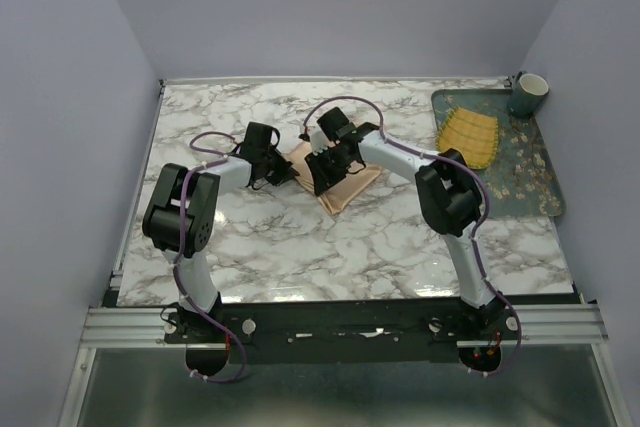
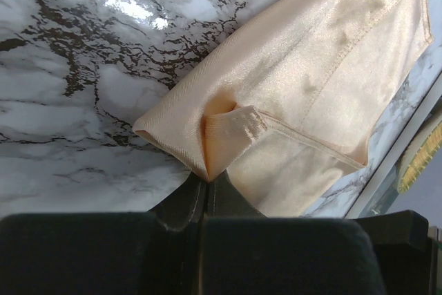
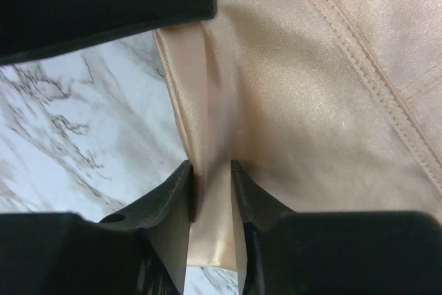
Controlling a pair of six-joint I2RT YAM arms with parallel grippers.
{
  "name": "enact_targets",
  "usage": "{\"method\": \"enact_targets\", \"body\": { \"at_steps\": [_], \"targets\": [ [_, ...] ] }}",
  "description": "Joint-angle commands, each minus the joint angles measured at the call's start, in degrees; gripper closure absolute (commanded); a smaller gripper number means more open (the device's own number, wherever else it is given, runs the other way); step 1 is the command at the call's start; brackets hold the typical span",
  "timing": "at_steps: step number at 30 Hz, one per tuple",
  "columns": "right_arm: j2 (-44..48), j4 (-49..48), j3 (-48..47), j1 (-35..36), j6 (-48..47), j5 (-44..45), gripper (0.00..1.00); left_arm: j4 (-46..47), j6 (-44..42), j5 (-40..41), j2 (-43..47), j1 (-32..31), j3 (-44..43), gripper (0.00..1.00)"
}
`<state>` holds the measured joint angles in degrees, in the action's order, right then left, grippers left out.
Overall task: Fold the napkin, place the utensils inside, and roll it up
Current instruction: Roll the napkin with the utensil
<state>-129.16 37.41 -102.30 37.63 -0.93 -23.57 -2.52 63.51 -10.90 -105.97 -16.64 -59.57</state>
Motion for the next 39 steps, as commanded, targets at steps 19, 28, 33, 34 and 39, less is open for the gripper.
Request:
{"method": "enact_targets", "body": {
  "at_steps": [19, 28, 33, 34, 39],
  "targets": [
    [6.47, -13.06, 8.43, 13.17, -1.26, 35.68, 0.39, -3.37, 7.07, 0.0, 3.41, -0.32, 1.56, 1.0],
    [5.06, -18.33, 13.18, 14.4, -0.56, 41.67, 0.4, -2.66, 8.04, -0.88, 3.58, -0.05, 2.35, 1.0],
    [4.36, -20.62, 14.76, 14.4, -0.83, 43.79, 0.55, -2.49, 8.13, -1.41, 3.67, 0.38, 2.62, 1.0],
    [4.1, -20.53, 14.76, 14.4, -0.92, 43.7, 0.58, -2.57, 8.04, -1.41, 3.67, 0.56, 2.62, 1.0],
    [4.45, -19.66, 14.76, 14.23, -1.18, 38.44, 0.87, -3.1, 4.19, -1.23, 3.05, 0.91, 1.39, 1.0]
  ]
}}
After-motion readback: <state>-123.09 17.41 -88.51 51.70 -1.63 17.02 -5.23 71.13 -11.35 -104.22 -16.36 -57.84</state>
